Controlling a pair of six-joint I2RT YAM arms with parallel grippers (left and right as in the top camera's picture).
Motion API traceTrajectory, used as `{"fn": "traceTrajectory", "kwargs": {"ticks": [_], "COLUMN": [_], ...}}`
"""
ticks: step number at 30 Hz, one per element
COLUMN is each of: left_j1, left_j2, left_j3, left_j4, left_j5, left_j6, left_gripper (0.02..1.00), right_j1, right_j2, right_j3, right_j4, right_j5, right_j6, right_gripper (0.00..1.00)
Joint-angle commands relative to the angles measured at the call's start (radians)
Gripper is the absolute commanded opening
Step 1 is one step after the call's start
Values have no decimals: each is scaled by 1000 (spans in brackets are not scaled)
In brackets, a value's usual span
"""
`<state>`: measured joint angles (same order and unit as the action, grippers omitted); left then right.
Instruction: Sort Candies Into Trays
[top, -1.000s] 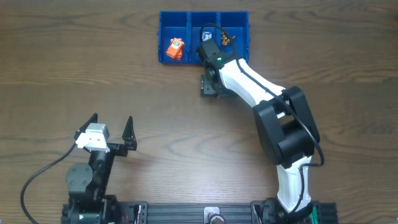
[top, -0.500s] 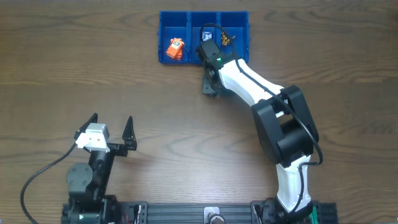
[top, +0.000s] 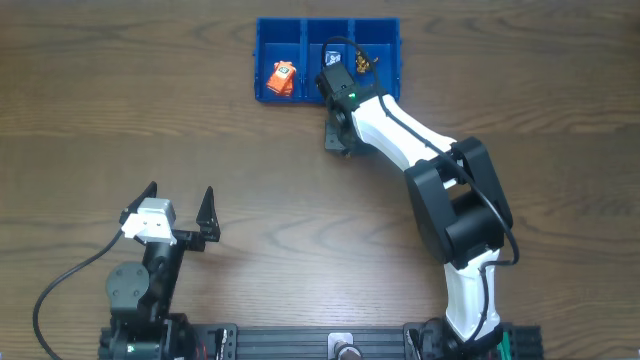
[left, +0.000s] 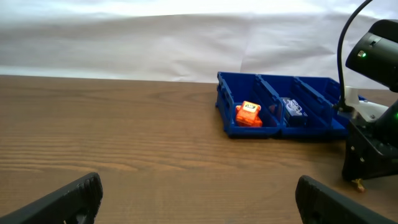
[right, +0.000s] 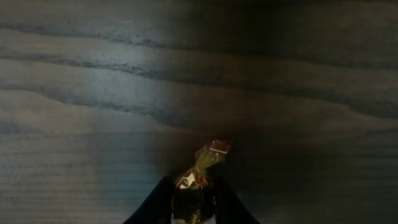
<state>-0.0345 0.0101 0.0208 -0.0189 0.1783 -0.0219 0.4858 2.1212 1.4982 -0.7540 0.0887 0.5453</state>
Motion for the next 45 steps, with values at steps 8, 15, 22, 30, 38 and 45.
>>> {"fn": "traceTrajectory", "kwargs": {"ticks": [8,15,22,30,38,45], "left_j1": [4,4,4,4,4,4], "left_j2": [-6,-6,-6,-6,-6,-6], "left_j3": [-16,-16,-16,-16,-16,-16], "left_j4": [-41,-41,-41,-41,-41,-41], "left_j5": [21,21,21,21,21,21], "left_j6": [8,8,8,8,8,8], "left_gripper": [998,998,998,998,998,998], "right_j1": [-79,-151,-174,-174,-174,-174], "right_j2": [-312,-305,-203,-99,-53,-43], "right_j3": [155,194,190,190,190,190], "right_j4": [58,138,120,137,137,143], "right_j5": [173,190,188,187,187,187], "right_j6": [-122,-188,-188,-187,-183,-180], "right_gripper": [185,187,187,189,191,209]}}
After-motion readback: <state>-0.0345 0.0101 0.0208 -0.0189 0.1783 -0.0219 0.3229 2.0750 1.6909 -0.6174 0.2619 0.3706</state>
